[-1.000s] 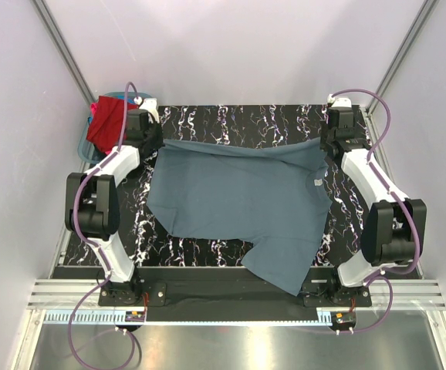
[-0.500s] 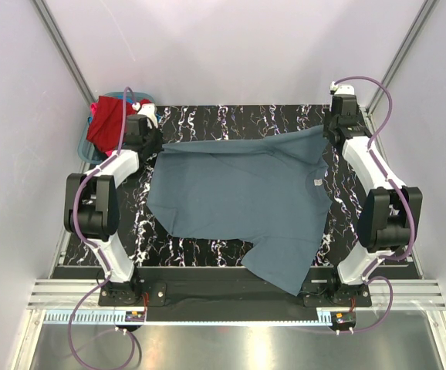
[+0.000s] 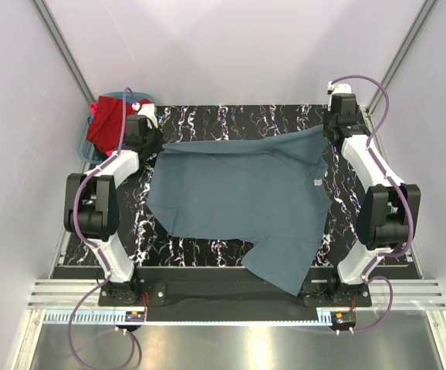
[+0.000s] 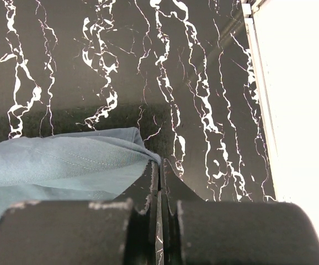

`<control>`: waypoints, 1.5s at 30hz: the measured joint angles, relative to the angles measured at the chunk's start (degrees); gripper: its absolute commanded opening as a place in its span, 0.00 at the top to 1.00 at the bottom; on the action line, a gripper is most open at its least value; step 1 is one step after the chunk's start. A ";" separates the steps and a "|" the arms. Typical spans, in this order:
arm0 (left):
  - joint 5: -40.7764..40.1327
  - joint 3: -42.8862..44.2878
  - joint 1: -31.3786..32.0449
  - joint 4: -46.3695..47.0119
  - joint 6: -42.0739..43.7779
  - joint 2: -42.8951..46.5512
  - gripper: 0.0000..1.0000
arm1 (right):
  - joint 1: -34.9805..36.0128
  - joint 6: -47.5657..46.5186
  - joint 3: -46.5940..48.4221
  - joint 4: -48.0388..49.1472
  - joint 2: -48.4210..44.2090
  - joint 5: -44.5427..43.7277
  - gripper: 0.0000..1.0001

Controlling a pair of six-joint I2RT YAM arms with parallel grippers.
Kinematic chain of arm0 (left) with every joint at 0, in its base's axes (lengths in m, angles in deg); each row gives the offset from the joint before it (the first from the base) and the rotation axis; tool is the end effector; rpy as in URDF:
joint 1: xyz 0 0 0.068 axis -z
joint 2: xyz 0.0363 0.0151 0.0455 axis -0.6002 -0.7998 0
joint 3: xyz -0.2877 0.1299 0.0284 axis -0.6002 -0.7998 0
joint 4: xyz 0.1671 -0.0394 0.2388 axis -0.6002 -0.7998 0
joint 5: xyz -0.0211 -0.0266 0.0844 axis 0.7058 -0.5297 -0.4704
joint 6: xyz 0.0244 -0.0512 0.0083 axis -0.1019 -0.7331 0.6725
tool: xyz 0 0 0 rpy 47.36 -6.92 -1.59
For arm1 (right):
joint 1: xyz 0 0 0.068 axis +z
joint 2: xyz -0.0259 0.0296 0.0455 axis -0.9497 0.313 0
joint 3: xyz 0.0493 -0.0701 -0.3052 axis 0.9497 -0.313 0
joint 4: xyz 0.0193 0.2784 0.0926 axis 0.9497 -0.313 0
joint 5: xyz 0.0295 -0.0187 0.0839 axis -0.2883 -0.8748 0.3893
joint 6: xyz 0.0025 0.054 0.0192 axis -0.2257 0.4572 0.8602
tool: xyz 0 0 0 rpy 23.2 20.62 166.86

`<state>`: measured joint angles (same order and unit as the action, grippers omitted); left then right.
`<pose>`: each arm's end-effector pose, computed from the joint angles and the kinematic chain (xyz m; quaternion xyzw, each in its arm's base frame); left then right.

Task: Fold and stack the t-shirts
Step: Fold the tshirt

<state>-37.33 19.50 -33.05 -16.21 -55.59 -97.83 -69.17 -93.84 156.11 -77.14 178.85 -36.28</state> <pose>0.4512 -0.0325 0.2474 -0.0097 0.8769 -0.0674 0.4759 0.4454 0.0094 0.3393 -0.0114 0.8724 -0.1366 0.4693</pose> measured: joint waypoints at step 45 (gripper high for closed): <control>2.56 -3.13 0.00 2.38 0.98 3.50 1.00 | -0.09 -1.95 -4.87 0.79 -5.97 2.84 1.00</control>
<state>-34.77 16.37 -33.05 -13.83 -54.61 -94.33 -69.26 -95.79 151.24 -76.35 172.89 -33.43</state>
